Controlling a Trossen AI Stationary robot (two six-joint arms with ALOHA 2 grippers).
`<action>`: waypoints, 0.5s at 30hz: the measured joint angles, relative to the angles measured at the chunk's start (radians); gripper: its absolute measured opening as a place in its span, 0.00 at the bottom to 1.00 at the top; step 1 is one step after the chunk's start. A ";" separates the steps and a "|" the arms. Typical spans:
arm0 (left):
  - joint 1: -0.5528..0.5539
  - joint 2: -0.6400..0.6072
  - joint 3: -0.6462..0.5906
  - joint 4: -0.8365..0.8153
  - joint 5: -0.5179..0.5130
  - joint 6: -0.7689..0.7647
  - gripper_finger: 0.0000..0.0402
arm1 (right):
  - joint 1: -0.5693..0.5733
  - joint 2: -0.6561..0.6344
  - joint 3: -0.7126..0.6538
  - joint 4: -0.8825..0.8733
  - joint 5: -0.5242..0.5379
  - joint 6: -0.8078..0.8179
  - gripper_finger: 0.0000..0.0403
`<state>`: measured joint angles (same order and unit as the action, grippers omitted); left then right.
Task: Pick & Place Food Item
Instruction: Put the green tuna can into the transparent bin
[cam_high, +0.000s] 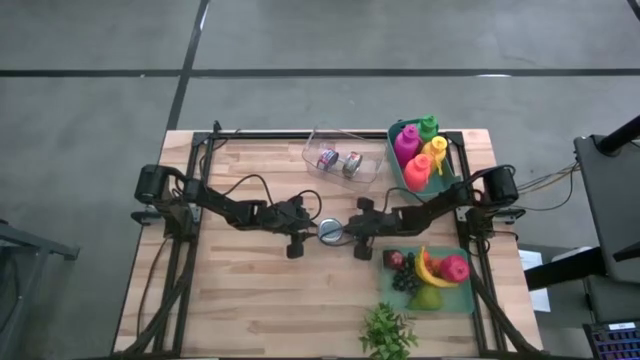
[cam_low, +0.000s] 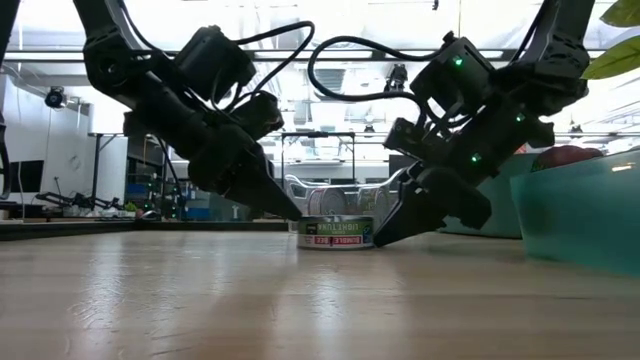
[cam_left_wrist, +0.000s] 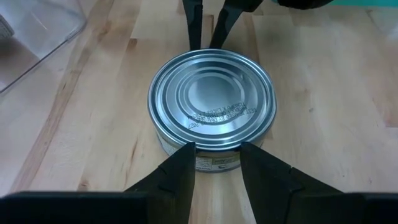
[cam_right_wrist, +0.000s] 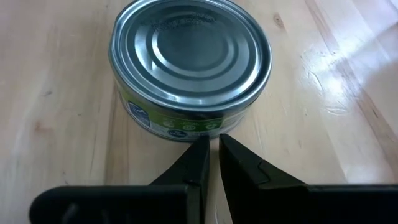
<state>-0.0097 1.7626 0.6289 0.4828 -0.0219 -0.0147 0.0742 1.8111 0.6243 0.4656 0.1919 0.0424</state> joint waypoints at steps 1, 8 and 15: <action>0.000 0.000 0.000 -0.003 0.000 0.000 0.32 | 0.000 0.001 -0.001 0.011 -0.010 -0.002 0.09; 0.000 0.000 0.000 -0.008 -0.001 0.000 0.32 | 0.000 0.002 -0.002 0.034 -0.024 -0.016 0.09; 0.000 0.000 0.000 -0.010 0.000 0.000 0.32 | 0.000 -0.002 -0.002 0.036 -0.029 -0.017 0.09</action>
<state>-0.0097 1.7622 0.6285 0.4728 -0.0223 -0.0150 0.0742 1.8087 0.6224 0.5014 0.1626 0.0257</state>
